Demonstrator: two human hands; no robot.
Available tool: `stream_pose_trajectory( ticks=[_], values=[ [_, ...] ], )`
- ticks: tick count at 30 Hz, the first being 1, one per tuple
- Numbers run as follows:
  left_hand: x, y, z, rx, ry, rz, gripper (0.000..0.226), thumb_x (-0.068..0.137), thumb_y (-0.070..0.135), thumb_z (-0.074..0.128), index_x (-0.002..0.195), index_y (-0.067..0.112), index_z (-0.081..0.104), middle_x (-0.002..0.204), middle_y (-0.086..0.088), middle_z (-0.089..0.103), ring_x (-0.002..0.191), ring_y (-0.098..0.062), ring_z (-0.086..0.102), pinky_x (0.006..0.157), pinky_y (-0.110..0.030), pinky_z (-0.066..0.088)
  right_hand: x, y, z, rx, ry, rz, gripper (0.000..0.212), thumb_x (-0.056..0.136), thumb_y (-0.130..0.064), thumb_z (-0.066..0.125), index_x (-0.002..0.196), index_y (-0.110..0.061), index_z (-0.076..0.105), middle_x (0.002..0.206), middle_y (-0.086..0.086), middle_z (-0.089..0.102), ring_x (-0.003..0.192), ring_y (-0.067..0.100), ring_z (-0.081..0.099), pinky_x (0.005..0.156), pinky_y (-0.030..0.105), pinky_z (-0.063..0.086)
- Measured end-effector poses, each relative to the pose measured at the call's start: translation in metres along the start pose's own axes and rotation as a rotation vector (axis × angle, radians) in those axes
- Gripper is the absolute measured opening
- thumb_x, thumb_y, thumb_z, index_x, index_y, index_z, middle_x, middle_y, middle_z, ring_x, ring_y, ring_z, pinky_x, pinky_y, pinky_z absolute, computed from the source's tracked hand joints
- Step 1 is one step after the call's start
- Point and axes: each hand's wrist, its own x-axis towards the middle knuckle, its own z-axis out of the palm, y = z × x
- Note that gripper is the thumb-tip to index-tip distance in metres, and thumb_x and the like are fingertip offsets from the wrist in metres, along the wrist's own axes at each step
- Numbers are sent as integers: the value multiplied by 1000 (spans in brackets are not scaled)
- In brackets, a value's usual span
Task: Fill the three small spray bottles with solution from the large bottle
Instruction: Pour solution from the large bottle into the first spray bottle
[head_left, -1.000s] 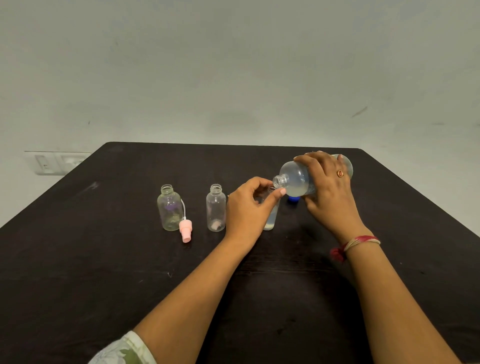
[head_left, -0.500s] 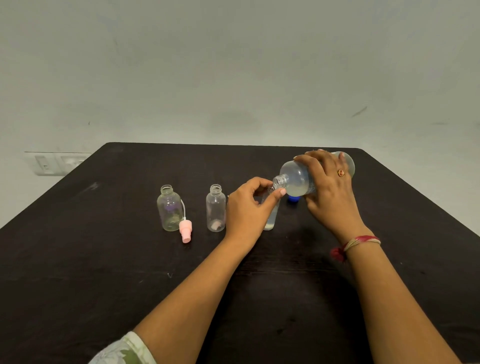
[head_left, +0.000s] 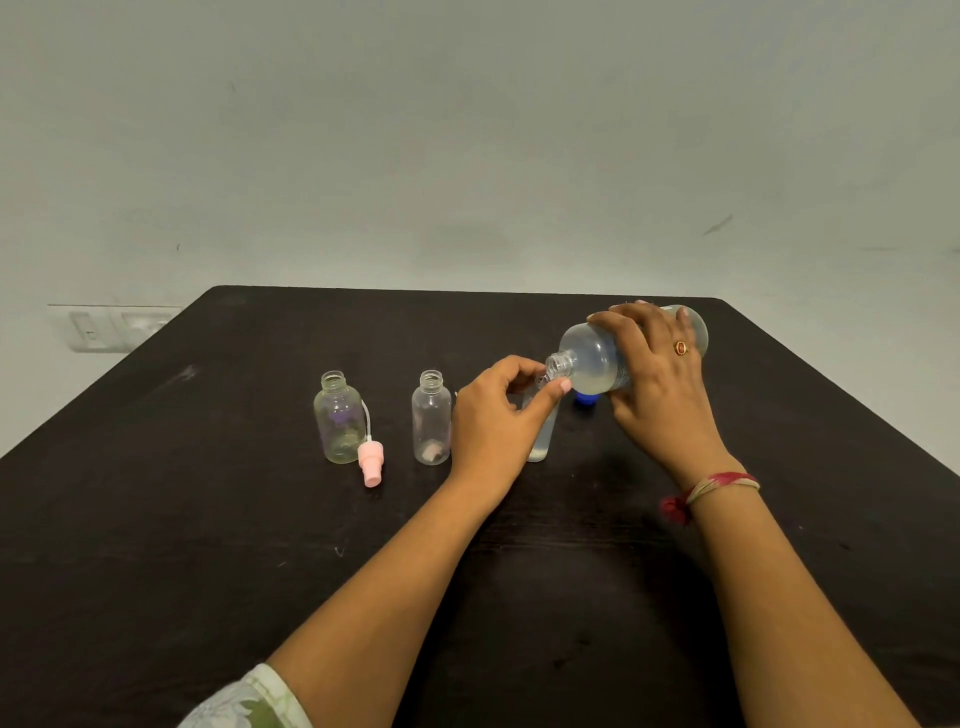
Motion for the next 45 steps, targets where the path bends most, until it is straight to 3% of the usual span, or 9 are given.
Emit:
stream_pose_trajectory(
  ticks=[9, 36, 45],
  values=[
    [0, 1, 0, 2, 1, -7, 22, 79, 40, 75, 90, 22, 70, 83, 13, 69, 81, -3, 65, 69, -24, 54, 1, 0, 0, -3, -2, 1, 72, 65, 1, 72, 129, -20, 45, 129, 10, 47, 128, 30, 40, 116, 45, 7],
    [0, 1, 0, -3, -5, -15, 21, 80, 41, 74, 90, 23, 70, 83, 13, 69, 82, -3, 65, 70, -27, 55, 0, -1, 0, -14, -6, 6, 74, 64, 1, 72, 129, -20, 45, 129, 10, 47, 128, 31, 41, 116, 49, 12],
    [0, 0, 0, 0, -6, -10, 21, 80, 41, 74, 89, 23, 70, 82, 15, 68, 82, -2, 65, 69, -22, 54, 0, -1, 0, 2, -3, 8, 74, 63, 2, 73, 128, -21, 44, 128, 10, 48, 127, 31, 42, 116, 48, 11]
  ],
)
